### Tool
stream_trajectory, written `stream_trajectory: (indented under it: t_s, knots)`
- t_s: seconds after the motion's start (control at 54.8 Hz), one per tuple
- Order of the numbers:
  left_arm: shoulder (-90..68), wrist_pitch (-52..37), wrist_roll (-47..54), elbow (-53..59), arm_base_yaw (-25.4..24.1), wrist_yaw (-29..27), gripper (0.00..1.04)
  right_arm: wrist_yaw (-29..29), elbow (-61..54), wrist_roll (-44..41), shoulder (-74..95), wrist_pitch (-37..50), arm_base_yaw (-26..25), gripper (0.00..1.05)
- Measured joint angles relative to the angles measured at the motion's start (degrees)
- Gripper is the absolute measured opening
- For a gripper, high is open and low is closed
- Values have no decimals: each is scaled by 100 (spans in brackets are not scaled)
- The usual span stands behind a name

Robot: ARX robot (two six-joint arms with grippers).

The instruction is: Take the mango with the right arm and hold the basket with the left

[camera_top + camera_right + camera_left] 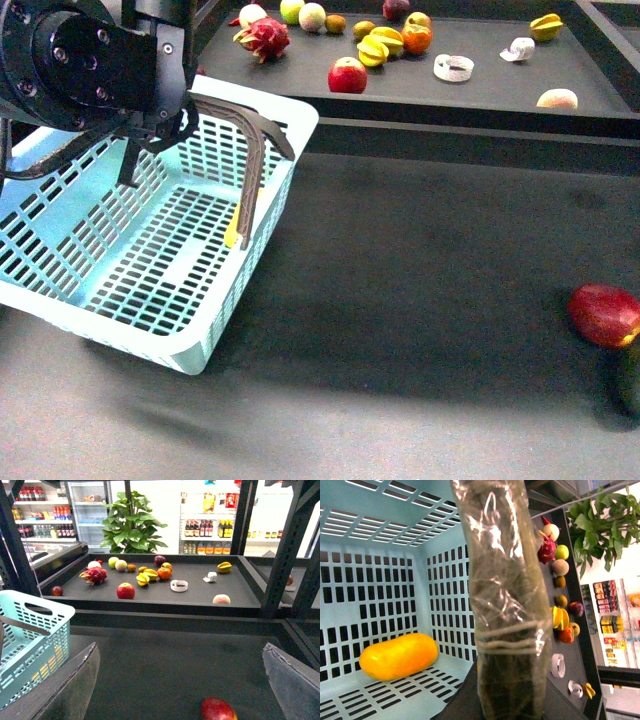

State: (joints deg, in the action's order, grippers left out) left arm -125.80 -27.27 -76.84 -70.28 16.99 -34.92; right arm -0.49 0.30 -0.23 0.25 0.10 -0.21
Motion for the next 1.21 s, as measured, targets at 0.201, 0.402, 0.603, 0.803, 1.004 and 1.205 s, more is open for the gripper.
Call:
stream_trajectory:
  t_s: [0.201,0.402,0.603,0.803,1.004,1.205]
  knots:
    - [-238,164,-636,-170,-66,-166,6,2,0,0,0,0,0,97]
    - [-345,356,-1021,-319,-57,-306,6,2,0,0,0,0,0,97]
    - [-433,614,-955,-575,-39,-136,33,2,0,0,0,-2,0,97]
    - [-328,595,-723,-479,-68,-81,71,2,0,0,0,0,0,97]
    - [197,614,-614,-61,-79,48,97,2,0,0,0,0,0,97]
    - [1082,212,-538,970,-160,111,97,2,0,0,0,-2,0,97]
